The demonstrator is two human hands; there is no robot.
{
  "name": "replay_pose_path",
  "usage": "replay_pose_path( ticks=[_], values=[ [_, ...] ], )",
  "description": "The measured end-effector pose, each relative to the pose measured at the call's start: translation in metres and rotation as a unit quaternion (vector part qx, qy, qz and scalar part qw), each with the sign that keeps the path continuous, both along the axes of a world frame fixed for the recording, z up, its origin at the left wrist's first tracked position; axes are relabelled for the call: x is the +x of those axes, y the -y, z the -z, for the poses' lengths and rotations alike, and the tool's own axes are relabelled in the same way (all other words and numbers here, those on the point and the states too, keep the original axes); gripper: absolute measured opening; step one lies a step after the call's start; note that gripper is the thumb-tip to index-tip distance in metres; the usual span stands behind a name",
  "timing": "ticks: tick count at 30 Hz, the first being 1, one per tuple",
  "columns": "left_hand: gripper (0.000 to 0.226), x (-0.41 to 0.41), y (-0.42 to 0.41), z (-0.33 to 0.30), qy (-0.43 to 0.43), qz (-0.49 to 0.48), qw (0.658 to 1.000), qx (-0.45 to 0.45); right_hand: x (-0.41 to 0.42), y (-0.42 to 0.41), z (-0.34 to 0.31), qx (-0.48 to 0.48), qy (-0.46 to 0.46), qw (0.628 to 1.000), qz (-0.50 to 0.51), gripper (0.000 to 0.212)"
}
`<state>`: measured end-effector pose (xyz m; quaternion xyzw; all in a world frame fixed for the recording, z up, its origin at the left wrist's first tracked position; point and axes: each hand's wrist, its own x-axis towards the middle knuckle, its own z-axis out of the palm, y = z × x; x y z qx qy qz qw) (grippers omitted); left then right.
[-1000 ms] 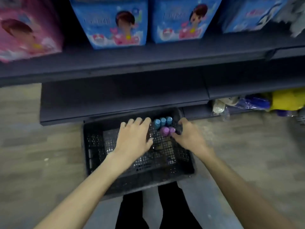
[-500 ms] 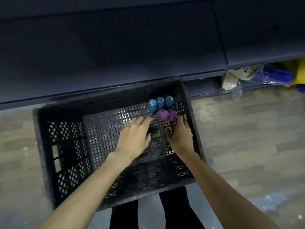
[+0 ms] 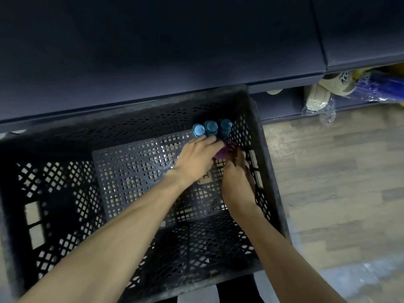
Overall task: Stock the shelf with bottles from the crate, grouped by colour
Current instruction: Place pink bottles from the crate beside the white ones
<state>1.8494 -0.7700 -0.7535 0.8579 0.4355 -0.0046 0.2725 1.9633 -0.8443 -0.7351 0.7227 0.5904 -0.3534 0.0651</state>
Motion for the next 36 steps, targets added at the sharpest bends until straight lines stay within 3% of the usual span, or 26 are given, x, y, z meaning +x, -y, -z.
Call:
replay_pose_path(
  ticks=[5, 8, 12, 16, 19, 26, 31, 34, 36],
  values=[
    [0.050, 0.006, -0.002, 0.007, -0.007, -0.005, 1.000, -0.010, 0.000, 0.005, 0.010, -0.004, -0.048, 0.997, 0.054, 0.040],
    [0.029, 0.008, -0.009, 0.011, -0.051, 0.000, 0.997, -0.051, -0.001, 0.003, 0.008, 0.026, 0.055, 0.997, 0.049, 0.044],
    [0.047, 0.006, -0.012, 0.023, -0.051, -0.007, 0.997, -0.057, -0.006, 0.003, 0.012, 0.096, 0.119, 0.988, 0.034, 0.062],
    [0.024, 0.001, -0.002, 0.028, -0.051, -0.031, 0.997, -0.054, -0.009, -0.008, 0.026, 0.159, 0.151, 0.975, 0.047, 0.045],
    [0.022, -0.004, 0.001, 0.035, -0.024, -0.067, 0.996, -0.052, -0.008, -0.018, 0.027, 0.160, 0.127, 0.978, 0.048, 0.038],
    [0.035, -0.022, 0.007, 0.036, 0.023, -0.091, 0.994, -0.058, -0.007, -0.040, 0.031, 0.083, 0.124, 0.987, 0.055, 0.063],
    [0.034, -0.039, 0.016, 0.037, 0.039, -0.085, 0.993, -0.078, -0.008, -0.037, 0.035, 0.098, 0.072, 0.989, 0.086, 0.041],
    [0.048, -0.051, 0.022, 0.032, 0.044, -0.095, 0.991, -0.080, -0.008, -0.032, 0.027, 0.099, 0.051, 0.990, 0.090, 0.039],
    [0.044, -0.061, 0.024, 0.020, 0.053, -0.106, 0.990, -0.074, -0.009, -0.031, 0.011, 0.106, 0.037, 0.990, 0.088, 0.042]
  ],
)
